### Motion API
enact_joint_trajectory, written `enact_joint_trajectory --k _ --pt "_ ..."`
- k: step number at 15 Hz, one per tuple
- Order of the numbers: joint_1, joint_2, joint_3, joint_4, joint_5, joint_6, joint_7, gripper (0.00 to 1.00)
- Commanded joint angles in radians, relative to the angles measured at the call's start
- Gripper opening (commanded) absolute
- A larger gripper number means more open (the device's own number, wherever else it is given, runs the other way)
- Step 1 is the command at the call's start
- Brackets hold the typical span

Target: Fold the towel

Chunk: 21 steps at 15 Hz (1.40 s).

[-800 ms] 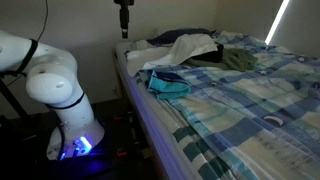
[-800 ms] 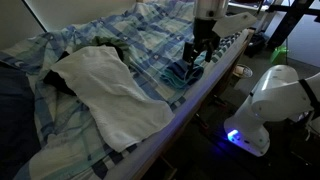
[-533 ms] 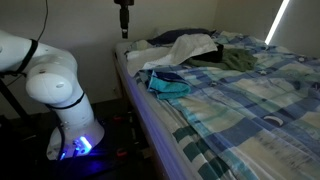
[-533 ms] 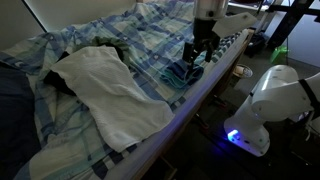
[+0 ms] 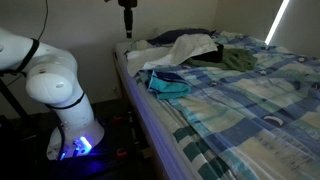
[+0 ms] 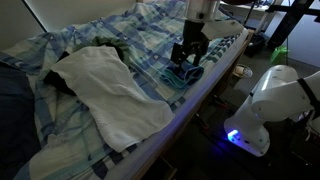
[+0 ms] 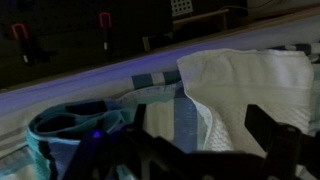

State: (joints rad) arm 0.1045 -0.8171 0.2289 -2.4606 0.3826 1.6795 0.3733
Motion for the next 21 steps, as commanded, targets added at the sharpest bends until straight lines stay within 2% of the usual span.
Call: enact_joint_trajectory --k 1,7,11,15,18,19,21 --pt "0.004 0.086 0.021 -0.006 0.076 0.123 -0.015 1.00" --pt "0.056 0.239 0.029 -0.026 0.146 0.395 -0.071 1.00" --pt "0.122 0.338 0.008 -0.009 0.162 0.521 -0.191 1.00" --pt "0.157 0.417 -0.004 0.033 0.146 0.573 -0.259 1.00" --pt "0.148 0.421 0.025 0.055 0.071 0.525 -0.191 1.00" --pt "0.154 0.408 0.007 0.023 0.099 0.557 -0.222 1.00" --pt "0.155 0.414 0.013 0.032 0.083 0.552 -0.214 1.00"
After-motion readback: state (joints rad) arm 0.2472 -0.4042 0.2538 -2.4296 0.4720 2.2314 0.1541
